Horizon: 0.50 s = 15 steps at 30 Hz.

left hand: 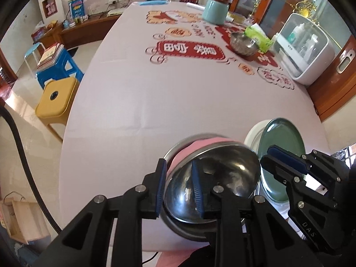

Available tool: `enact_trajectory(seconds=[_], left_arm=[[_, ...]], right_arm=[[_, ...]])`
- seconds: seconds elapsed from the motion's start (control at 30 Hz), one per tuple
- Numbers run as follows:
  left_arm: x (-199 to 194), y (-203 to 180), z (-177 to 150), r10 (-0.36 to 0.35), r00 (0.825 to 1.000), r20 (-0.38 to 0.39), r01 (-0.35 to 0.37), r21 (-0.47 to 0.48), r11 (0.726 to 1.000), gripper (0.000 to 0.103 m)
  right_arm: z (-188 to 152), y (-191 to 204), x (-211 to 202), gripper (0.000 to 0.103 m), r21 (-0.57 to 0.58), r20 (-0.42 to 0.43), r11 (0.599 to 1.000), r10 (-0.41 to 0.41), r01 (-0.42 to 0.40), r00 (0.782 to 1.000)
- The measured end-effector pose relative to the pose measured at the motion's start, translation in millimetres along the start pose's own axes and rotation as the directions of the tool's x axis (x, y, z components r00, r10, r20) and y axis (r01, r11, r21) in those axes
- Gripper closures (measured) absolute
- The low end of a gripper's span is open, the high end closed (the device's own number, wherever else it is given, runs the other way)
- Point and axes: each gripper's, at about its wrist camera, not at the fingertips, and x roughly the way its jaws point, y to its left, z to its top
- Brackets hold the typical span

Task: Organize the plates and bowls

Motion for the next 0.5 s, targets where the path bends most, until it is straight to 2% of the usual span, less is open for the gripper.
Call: enact_trajectory(seconds=[0.1, 0.23, 0.5], left_arm=[[-4.7, -2.8, 7.7, -0.007, 1.000, 0.028, 0.007, 0.008, 1.000, 0.079], [-10.6, -8.8, 16.4, -0.014, 0.998, 0.058, 0.013, 0.009, 1.000, 0.074], [-19.3, -16.5, 31.4, -0.019, 0.996, 0.091, 0.019, -0.004, 1.000, 0.068]], right_arm=[[1.7, -6.4, -6.3, 0.087, 0.015, 0.015, 1.000, -0.024, 0.023, 1.000], [4.5, -21.0, -17.0, 0.074, 0.053, 0.040, 0.997, -0.053, 0.051, 0.998], [11.4, -56.4, -35.9, 0.062, 0.141, 0.068, 0.987, -0.091, 0.081, 0.994]])
